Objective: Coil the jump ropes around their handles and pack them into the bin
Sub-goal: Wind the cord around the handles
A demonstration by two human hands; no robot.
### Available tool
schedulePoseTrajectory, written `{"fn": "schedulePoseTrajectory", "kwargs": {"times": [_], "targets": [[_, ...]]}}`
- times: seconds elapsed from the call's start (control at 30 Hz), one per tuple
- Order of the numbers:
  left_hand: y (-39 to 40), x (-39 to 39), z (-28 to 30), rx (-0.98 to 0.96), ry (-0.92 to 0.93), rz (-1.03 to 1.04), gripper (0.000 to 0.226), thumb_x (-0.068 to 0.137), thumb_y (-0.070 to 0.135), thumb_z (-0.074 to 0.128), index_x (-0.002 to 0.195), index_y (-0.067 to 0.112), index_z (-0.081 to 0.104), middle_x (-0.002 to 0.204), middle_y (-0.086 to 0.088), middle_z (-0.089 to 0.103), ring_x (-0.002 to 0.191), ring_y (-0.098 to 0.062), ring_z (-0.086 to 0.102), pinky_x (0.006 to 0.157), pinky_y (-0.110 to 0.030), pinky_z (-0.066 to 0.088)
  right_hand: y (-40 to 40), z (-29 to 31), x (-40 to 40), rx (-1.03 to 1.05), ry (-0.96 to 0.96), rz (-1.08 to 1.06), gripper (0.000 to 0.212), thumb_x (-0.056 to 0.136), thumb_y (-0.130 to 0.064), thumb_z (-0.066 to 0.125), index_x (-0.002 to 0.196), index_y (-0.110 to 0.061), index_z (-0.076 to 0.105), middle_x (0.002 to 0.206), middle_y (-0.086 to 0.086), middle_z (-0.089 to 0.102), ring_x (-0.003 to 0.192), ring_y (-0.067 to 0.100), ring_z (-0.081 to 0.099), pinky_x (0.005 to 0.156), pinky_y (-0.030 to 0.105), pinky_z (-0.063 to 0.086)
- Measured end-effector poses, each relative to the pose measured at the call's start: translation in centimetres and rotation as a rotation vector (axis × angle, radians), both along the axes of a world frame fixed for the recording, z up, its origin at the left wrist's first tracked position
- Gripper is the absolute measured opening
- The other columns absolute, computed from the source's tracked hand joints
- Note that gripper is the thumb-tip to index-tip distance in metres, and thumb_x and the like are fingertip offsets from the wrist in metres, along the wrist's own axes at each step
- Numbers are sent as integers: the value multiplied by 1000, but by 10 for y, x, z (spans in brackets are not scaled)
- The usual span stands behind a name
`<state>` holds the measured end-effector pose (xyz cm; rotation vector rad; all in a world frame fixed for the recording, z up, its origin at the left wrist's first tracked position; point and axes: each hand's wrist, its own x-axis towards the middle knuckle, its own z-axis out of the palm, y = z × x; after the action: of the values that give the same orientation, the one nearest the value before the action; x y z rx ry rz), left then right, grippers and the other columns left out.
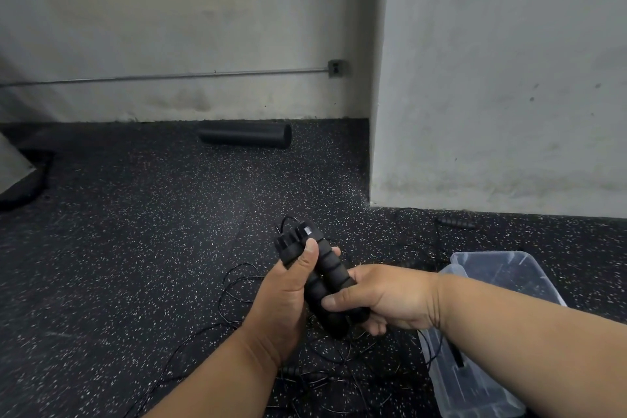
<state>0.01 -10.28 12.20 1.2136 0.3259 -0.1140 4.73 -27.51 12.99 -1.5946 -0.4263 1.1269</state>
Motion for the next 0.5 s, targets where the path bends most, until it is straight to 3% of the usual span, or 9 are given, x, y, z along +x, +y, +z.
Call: {"fn": "schedulePoseTrajectory", "kwargs": {"times": [0.13,0.2,0.23,0.3,0.37,0.43,0.5], "targets": [[0,-3,1,123,-31,-68,67,88,58,73,129,6,66,124,-15,75,121,-32,69,108,-49,51,-5,11,6,-76,-139,32,12,96,-29,69,92,-21,60,69,-8,64,50,11,47,47,22,38],[1,-5,7,279,-29,-75,70,81,57,78,136,17,60,132,-1,72,123,-18,66,101,-28,48,-13,21,15,-258,-418,73,16,97,-31,70,88,-24,59,69,-9,62,57,11,52,56,27,43],[4,-6,7,357,-8,-43,81,76,56,80,143,22,50,141,2,64,127,-14,61,103,-25,45,-19,25,20,-390,-601,104,18,95,-35,70,86,-25,58,71,-10,63,61,9,55,61,29,45],[12,-7,9,589,13,51,108,71,59,85,157,34,24,160,5,37,143,-16,40,117,-37,37,-32,27,28,-665,-937,189,18,93,-41,66,89,-28,55,79,-10,65,71,10,60,69,31,51],[17,-9,11,891,-82,-4,119,72,60,87,160,47,8,165,16,20,151,-13,19,125,-47,24,-41,26,31,-836,-1135,277,13,91,-37,63,92,-29,52,87,-8,63,80,19,63,72,34,53],[14,-10,13,1198,-161,-194,112,76,65,81,161,51,9,160,24,19,153,-8,9,129,-50,11,-40,26,30,-866,-1226,373,13,90,-32,62,93,-29,50,94,-6,63,84,23,63,72,35,53],[8,-10,10,1384,-132,-431,97,79,72,73,160,49,24,154,26,29,155,-10,16,131,-48,4,-35,27,27,-812,-1313,437,15,90,-33,63,96,-30,49,101,-4,63,88,25,64,75,38,54]]}}
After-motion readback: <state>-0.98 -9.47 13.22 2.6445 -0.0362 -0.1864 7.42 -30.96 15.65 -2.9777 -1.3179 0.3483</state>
